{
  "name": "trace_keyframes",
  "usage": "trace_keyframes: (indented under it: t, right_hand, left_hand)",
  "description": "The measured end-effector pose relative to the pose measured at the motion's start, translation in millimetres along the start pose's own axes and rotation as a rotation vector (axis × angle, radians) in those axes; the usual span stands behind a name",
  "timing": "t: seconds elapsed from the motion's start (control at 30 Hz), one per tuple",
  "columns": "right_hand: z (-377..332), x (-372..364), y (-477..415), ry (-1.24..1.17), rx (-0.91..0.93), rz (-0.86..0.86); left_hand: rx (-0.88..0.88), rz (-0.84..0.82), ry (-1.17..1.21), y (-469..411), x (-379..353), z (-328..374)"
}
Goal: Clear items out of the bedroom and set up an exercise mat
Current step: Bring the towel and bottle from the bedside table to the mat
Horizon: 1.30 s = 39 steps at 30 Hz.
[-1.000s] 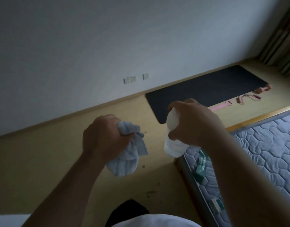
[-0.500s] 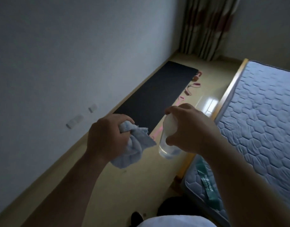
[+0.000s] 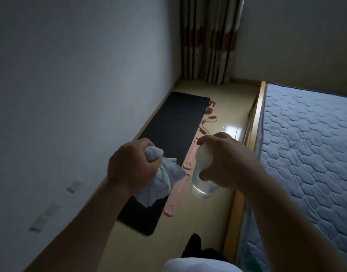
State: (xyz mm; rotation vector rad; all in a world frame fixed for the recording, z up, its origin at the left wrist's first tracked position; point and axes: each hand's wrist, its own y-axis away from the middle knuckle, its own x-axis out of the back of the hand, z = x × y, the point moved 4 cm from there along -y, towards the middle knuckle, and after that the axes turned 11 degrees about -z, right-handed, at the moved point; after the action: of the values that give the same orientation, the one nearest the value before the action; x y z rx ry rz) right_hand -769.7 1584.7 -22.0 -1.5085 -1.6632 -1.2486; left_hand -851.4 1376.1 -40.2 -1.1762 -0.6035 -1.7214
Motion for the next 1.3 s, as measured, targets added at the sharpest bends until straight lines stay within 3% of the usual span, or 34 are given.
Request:
trace_keyframes:
  t: [0.27,0.53,1.03,1.3]
  right_hand:
    - [50,94,-154,0.088,-0.027,0.057]
    - [126,166,-309,0.139,-0.084,0.093]
    - [312,300,-556,0.123,-0.253,0.065]
    - [443,402,-711,0.120,-0.215,0.033]
  left_hand:
    - [0.044,0.042,0.029,-179,-13,1]
    - [0.019,-0.027,0.179,-395,-83,6]
    - [-0.143,-0.182,0.159,-747,-185,111]
    - [-0.053,-0.217,0.080,-941,-235,186]
